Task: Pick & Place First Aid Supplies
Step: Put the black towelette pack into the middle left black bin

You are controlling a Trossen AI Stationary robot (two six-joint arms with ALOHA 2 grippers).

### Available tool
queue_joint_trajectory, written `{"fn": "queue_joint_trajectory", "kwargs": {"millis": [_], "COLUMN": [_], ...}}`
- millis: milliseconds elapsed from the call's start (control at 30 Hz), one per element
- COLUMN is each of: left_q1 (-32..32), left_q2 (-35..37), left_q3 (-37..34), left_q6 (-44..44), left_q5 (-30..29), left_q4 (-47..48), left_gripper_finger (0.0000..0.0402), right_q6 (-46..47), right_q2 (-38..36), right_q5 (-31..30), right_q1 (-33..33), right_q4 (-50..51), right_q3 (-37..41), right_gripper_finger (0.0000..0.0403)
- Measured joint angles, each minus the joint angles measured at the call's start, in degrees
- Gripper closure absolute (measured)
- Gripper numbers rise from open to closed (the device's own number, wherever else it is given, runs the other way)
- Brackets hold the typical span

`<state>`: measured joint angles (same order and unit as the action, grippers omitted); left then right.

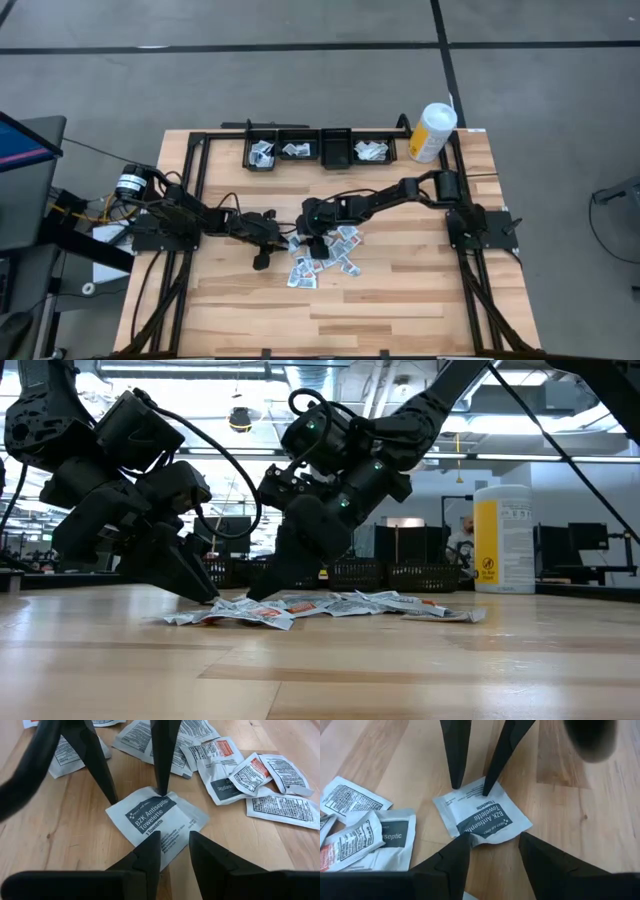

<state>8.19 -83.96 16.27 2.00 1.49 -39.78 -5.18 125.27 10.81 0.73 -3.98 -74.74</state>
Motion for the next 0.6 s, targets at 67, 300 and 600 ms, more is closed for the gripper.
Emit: {"fn": "queue_joint_trajectory", "kwargs": {"millis": [67, 300, 600], "left_q1": [0.00, 0.00, -0.02], "left_q2": [0.00, -0.02, -0.04], "left_q3": [0.00, 0.00, 0.06], "left_q6": [-0.01, -0.02, -0.04], "left_q5": [-0.01, 0.01, -0.01], "left_q4": [-0.01, -0.05, -0.10], "left_gripper_finger": [0.0298, 0.0298, 0.0298], "right_q6": [-1.00, -2.75, -2.85], "right_q2": [0.05, 0.15, -0.65], "right_q5": [-0.01, -0.19, 0.15], "right_q1": [0.00, -0.15, -0.66], "right_q4": [-0.33, -1.08, 0.24], "right_q3": [0.02, 0.04, 0.11], "right_gripper_finger": [0.0253, 0.0377, 0.0399]}}
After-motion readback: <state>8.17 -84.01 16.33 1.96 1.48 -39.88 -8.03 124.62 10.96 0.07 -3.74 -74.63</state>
